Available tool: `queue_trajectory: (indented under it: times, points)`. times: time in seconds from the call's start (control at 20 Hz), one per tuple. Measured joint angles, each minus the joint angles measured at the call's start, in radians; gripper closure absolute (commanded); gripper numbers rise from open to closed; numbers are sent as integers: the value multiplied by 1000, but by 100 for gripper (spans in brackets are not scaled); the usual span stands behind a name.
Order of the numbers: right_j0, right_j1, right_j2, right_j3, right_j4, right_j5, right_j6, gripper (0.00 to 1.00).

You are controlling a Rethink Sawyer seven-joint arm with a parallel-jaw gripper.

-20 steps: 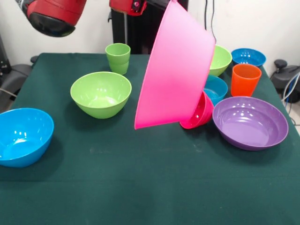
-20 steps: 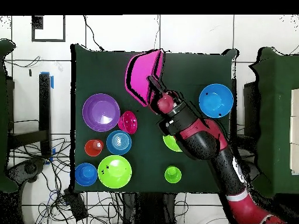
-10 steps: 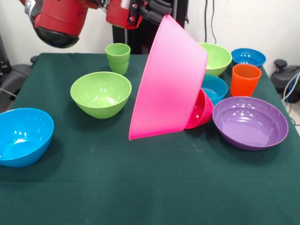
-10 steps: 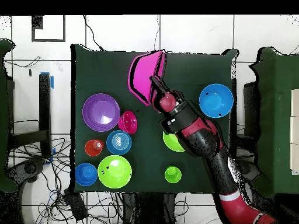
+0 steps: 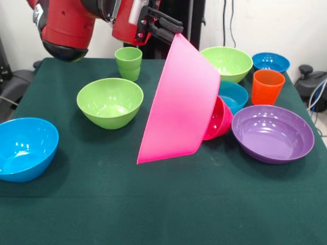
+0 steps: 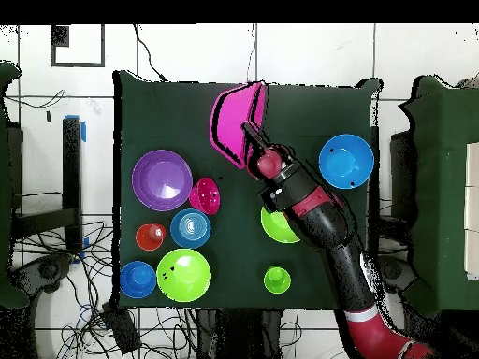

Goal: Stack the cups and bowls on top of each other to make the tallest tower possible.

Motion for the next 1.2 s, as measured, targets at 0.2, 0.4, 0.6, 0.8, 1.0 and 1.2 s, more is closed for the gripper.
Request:
queue_trajectory:
  times: [0.2, 0.4, 0.6, 0.8, 1.0, 1.2]
  points:
    - [-4, 11, -17, -2, 14, 0, 0, 100]
    - [-14, 44, -29, -6, 24, 6, -6, 100]
    - [-24, 84, -36, -15, 33, 31, -31, 100]
    - [-27, 134, -40, -32, 50, 69, -95, 100]
    - [-28, 169, -41, -39, 68, 86, -156, 100]
    - [-28, 192, -44, -41, 82, 103, -198, 100]
